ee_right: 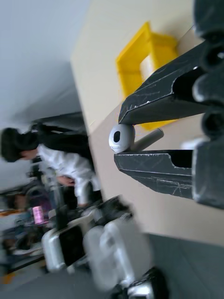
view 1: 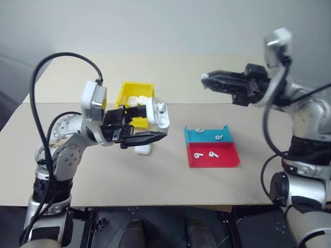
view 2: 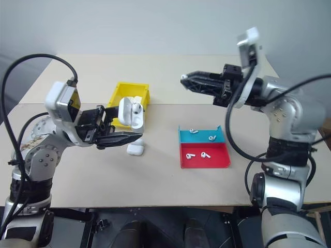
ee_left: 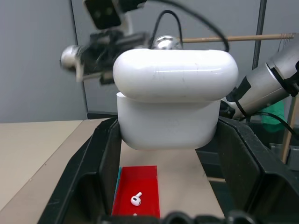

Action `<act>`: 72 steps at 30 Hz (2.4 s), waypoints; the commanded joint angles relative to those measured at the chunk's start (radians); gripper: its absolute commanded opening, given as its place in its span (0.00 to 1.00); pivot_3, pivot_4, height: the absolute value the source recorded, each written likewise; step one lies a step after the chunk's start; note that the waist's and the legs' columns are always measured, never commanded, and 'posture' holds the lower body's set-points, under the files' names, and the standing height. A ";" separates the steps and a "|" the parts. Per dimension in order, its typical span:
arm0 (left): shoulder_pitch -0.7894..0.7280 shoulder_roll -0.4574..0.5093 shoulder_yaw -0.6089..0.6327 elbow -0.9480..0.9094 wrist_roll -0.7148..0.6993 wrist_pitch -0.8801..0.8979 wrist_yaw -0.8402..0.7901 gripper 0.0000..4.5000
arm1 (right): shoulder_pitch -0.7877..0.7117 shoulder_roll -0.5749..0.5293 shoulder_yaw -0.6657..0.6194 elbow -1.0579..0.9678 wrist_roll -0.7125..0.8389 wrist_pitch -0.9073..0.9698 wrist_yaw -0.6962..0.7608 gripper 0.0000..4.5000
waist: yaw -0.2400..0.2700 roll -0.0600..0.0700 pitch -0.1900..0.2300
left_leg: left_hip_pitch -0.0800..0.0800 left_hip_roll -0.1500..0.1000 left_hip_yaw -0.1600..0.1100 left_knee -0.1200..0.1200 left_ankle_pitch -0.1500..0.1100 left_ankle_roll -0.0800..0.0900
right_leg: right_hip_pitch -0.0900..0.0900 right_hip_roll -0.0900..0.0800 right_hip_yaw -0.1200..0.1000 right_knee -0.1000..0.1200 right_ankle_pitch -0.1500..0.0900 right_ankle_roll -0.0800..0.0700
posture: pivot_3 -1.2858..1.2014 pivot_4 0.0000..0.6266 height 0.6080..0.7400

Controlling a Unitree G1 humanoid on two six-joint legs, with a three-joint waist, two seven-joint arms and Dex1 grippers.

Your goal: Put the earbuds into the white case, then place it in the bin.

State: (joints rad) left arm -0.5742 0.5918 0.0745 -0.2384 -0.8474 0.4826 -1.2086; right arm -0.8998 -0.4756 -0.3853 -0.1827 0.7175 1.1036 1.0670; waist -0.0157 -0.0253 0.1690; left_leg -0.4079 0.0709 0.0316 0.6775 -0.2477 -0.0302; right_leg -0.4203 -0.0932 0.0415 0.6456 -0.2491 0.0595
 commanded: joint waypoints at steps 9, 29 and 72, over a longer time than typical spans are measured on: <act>-0.143 -0.078 -0.058 0.124 0.066 -0.044 -0.062 0.61 | 0.131 0.137 -0.081 -0.367 0.534 0.102 -0.527 0.14 | 0.000 0.000 0.000 | -0.001 0.000 0.000 -0.001 0.000 0.000 | 0.000 0.000 0.000 0.000 0.000 0.000 | 0.52 0.24 1.00; -0.161 -0.105 -0.041 0.145 0.090 -0.049 -0.094 0.61 | 0.272 0.031 0.172 -0.426 0.608 -0.113 -0.683 0.14 | -0.001 0.000 0.000 | -0.001 0.000 -0.001 -0.001 0.000 0.000 | 0.000 0.000 0.000 -0.002 0.000 0.000 | 0.52 0.24 1.00; -0.165 -0.112 -0.035 0.152 0.100 -0.046 -0.090 0.61 | 0.338 -0.300 0.181 -0.443 0.704 -0.206 -0.576 0.83 | 0.000 -0.001 0.000 | -0.001 0.000 -0.001 0.000 0.000 0.001 | 0.000 0.000 0.000 -0.004 0.000 0.000 | 0.52 0.24 1.00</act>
State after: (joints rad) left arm -0.7098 0.4773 0.0239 -0.0675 -0.7353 0.4548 -1.2908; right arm -0.5363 -0.7549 -0.1690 -0.6281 1.4326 0.9221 0.4566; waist -0.0153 -0.0259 0.1691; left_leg -0.4090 0.0708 0.0305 0.6776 -0.2480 -0.0293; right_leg -0.4199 -0.0929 0.0413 0.6418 -0.2491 0.0595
